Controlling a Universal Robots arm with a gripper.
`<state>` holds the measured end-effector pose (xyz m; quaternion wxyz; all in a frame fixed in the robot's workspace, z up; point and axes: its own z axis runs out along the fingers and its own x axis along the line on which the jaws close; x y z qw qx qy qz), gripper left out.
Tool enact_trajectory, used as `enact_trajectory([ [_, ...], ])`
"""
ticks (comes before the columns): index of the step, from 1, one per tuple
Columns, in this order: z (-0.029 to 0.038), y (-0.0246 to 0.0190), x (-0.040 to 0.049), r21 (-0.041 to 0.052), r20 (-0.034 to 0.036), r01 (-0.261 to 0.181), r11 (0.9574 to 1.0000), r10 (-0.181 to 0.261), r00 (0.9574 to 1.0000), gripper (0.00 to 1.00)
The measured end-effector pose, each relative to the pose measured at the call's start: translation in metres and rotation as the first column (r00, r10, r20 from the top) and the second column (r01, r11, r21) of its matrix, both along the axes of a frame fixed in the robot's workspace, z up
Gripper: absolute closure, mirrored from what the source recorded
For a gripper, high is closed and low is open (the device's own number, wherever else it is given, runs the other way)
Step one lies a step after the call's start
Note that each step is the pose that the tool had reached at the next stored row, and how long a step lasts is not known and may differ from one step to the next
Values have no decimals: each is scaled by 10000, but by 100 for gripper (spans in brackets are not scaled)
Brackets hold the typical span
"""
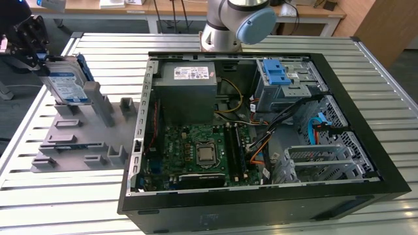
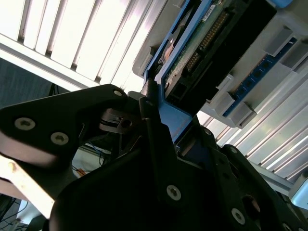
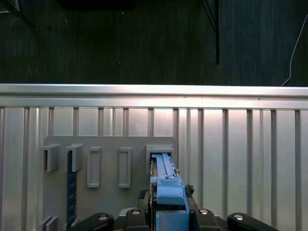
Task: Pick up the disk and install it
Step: 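Pick up the disk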
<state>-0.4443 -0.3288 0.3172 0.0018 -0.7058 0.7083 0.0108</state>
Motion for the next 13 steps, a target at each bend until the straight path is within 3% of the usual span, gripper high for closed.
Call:
enact_trajectory([
  [13,61,0,0,3,1,0,10000,0,10000,64],
])
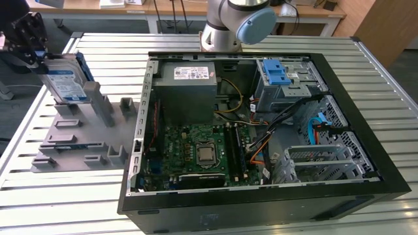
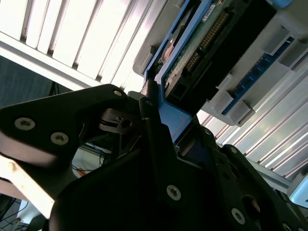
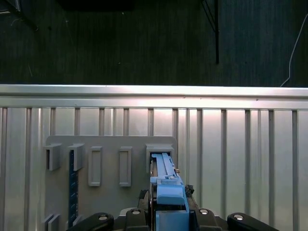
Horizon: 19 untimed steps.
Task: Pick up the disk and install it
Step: 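Pick up the disk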
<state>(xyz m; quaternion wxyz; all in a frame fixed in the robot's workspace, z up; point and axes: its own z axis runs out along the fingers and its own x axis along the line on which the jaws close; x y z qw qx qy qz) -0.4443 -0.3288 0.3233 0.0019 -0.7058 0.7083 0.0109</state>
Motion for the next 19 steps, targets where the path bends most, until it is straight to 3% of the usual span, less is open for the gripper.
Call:
enact_trajectory([
  [19,90,0,0,3,1,0,10000,0,10000,64],
])
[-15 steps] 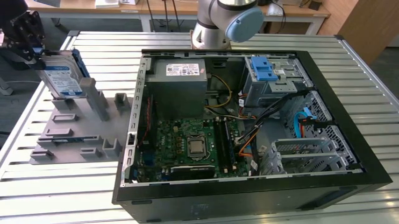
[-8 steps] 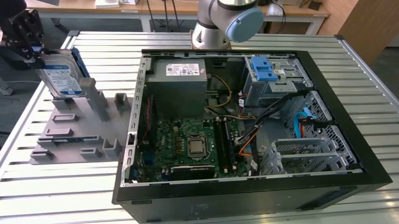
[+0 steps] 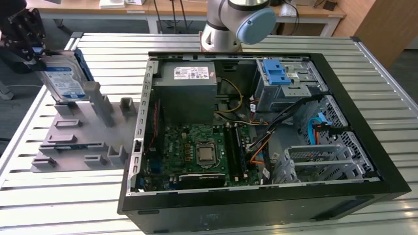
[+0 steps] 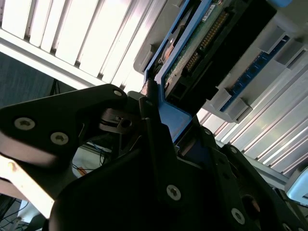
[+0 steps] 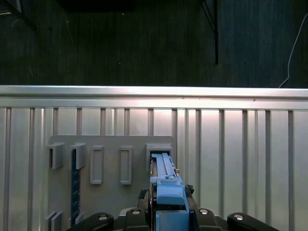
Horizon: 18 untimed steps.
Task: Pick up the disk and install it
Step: 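Pick up the disk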
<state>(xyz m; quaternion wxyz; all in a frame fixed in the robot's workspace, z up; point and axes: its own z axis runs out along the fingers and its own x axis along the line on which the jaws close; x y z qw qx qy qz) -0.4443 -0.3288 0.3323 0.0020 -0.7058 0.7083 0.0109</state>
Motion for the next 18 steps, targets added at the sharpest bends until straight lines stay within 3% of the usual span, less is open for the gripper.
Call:
enact_trajectory([
  [18,94,0,0,0,-1,0,10000,0,10000,64],
])
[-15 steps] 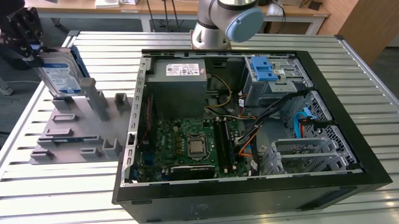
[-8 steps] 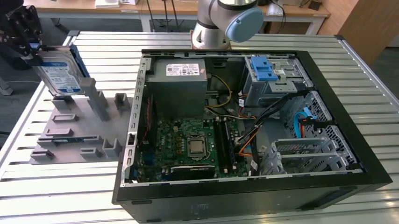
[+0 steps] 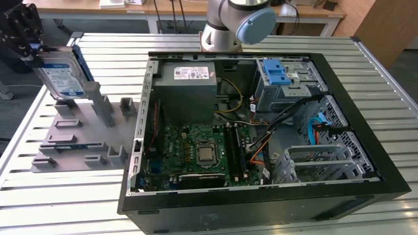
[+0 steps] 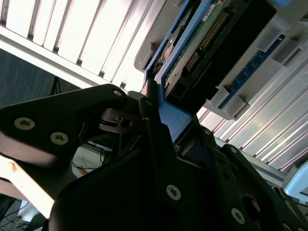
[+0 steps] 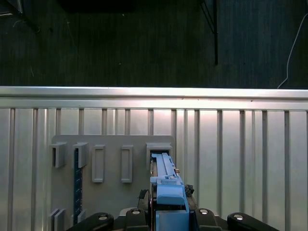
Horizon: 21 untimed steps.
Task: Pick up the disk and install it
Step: 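Pick up the disk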
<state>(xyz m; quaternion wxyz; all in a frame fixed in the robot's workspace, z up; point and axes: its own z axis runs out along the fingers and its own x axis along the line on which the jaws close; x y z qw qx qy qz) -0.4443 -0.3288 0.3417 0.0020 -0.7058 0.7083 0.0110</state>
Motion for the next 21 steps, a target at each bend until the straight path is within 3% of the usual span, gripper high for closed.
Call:
enact_trajectory([
  [21,88,0,0,1,0,-1,10000,1,10000,64],
])
